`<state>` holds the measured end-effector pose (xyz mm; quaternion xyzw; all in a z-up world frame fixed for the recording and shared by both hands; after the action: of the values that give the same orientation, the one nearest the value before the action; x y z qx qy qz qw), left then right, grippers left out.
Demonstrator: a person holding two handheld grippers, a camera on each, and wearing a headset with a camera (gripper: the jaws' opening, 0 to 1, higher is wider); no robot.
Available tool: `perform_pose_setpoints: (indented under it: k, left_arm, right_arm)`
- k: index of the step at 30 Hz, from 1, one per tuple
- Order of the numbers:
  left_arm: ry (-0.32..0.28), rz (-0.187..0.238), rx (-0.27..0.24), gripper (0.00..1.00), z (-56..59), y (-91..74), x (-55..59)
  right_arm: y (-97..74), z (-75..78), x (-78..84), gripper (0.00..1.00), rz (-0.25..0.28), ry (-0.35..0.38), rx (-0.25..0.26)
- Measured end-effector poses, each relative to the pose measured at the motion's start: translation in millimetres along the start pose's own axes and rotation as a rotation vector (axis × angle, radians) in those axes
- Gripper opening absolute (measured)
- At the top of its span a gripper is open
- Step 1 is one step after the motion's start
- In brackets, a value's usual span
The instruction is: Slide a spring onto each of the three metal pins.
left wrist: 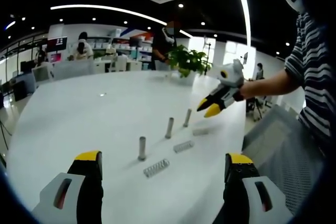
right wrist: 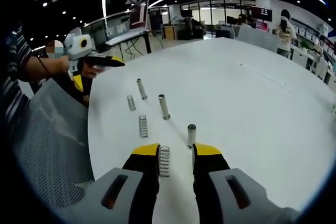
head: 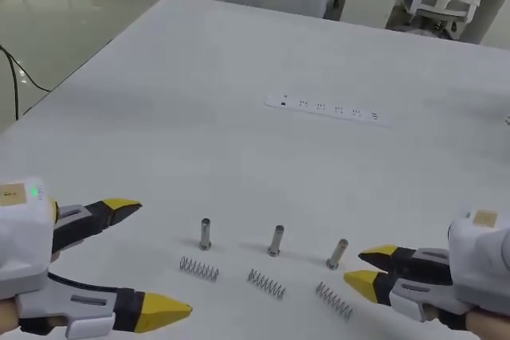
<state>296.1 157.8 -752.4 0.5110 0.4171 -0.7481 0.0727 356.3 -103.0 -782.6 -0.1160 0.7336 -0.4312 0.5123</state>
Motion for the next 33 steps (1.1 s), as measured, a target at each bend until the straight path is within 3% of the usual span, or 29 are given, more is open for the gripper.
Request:
perform_pose_setpoints:
  k: [19, 33]
  left_arm:
    - [-0.014, -0.005, -0.001, 0.93, 2.0, -0.5, 3.6]
    - [-0.018, -0.009, -0.004, 0.93, 1.8, -1.3, 6.0]
  right_arm:
    - [9.2, -15.2, 13.3, 0.21, -0.027, 0.003, -0.033]
    - [21.7, -17.7, 26.3, 0.2, -0.077, -0.018, -0.034]
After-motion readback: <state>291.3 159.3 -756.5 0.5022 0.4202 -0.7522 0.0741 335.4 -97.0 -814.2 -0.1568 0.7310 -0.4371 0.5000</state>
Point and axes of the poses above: the centre of the closed fingertips' face, and the gripper's own axes: y roughly forward along the fingers, z roughly to its right, x roughly out of its underside, the point moved 4 cm from there along -y, roughly backward along the fingers, and after that the axes turned 12 degrees about -z, right-handed, at the moved point
